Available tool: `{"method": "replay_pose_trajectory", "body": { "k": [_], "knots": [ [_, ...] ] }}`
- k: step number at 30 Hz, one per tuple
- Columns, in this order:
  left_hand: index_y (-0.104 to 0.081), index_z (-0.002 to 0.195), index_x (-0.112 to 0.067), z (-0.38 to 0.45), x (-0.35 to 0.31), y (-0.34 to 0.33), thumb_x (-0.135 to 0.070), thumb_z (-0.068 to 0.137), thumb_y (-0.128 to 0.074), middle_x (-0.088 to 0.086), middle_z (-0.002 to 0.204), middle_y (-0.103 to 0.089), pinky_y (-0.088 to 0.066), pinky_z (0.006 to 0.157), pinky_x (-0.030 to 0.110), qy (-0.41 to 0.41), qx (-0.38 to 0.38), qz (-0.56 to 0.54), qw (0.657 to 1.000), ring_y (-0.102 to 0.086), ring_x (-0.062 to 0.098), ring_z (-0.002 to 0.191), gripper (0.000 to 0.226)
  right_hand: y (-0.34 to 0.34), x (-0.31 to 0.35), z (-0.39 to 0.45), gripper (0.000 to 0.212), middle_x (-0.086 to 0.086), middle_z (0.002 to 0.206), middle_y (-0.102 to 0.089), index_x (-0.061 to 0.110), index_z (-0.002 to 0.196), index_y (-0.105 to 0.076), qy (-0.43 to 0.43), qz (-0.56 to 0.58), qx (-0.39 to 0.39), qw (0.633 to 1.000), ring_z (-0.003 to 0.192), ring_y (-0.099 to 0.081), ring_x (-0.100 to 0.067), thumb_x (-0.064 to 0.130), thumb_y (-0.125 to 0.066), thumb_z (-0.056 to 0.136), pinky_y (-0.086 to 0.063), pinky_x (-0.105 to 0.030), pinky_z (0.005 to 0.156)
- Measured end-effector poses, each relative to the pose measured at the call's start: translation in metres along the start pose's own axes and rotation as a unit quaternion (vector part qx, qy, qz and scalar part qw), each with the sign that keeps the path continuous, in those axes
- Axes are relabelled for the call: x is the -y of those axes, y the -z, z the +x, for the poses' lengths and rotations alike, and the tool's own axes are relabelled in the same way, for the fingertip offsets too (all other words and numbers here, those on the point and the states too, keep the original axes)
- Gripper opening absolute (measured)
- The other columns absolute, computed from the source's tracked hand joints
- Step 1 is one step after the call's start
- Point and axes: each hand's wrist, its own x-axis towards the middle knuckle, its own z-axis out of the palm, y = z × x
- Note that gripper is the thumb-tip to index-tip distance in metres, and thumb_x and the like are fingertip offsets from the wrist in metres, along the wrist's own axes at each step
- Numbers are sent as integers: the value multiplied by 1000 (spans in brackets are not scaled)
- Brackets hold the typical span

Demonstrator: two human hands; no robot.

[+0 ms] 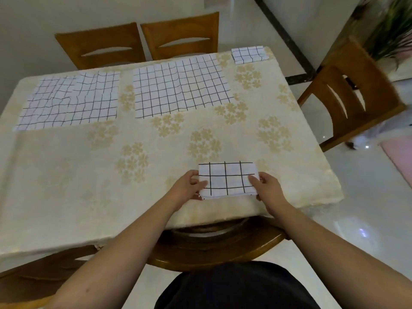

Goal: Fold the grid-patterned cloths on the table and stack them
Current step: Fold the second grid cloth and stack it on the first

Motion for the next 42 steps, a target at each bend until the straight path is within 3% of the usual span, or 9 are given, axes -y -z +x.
{"method": "replay_pose_trajectory", "body": {
  "k": [5,7,10,12,16,21,30,34,42],
  "knots": [
    [-46,122,-19,0,-27,-31,-10,92,-63,1,82,-63,-57,64,25,-71,50,94,992,-62,10,67,36,31,-13,-20,43,-26,88,-62,3,99,-62,-14,-8,-75,997,70,-60,-36,44,-57,87,-54,-49,63],
    [-49,118,-14,2,-35,-47,-10,93,-62,3,86,-65,-55,60,20,-94,60,118,987,-61,9,65,28,43,-20,-30,41,-28,92,-63,2,99,-62,-24,7,-109,994,79,-62,-42,41,-59,87,-55,-48,63],
    [-55,108,-13,2,-45,-74,-16,95,-61,1,80,-65,-53,56,19,-117,66,143,981,-61,13,62,15,66,-25,-45,32,-22,80,-63,2,97,-64,-45,48,-165,984,68,-58,-37,33,-62,89,-48,-39,58],
    [-55,105,-15,0,-51,-92,-22,96,-59,-1,74,-61,-51,56,22,-130,67,153,977,-58,16,58,12,82,-30,-57,24,-7,68,-59,5,93,-66,-51,83,-187,978,60,-53,-21,29,-63,90,-43,-31,55],
    [-60,95,-14,-4,-64,-131,-22,98,-55,1,66,-57,-47,50,21,-159,96,167,968,-52,18,54,9,115,-44,-79,12,1,77,-65,14,98,-66,-58,137,-235,960,68,-60,-15,22,-63,90,-45,-28,57],
    [-59,83,-15,-11,-79,-188,-21,99,-52,-4,63,-55,-46,50,24,-177,132,212,952,-49,15,54,17,152,-72,-100,9,2,70,-61,12,97,-65,-62,179,-282,941,61,-54,-14,17,-62,90,-41,-28,51],
    [-61,80,-12,-14,-76,-301,-25,98,-52,13,77,-62,-48,57,35,-167,173,272,932,-56,23,66,23,236,-135,-131,7,2,68,-59,12,95,-65,-85,215,-303,924,60,-53,-14,15,-61,90,-44,-29,53],
    [-59,77,-18,-22,-76,-345,-25,98,-51,4,75,-64,-46,55,28,-164,179,290,926,-57,19,65,23,270,-160,-138,8,1,69,-58,11,96,-65,-96,229,-305,919,60,-52,-14,13,-61,91,-44,-27,51],
    [-59,78,-13,-29,-81,-404,-25,98,-53,8,75,-63,-45,56,28,-155,179,274,932,-54,18,65,24,325,-183,-145,12,-5,81,-66,12,101,-66,-90,246,-299,918,65,-57,-15,16,-61,90,-46,-27,54]
  ]
}}
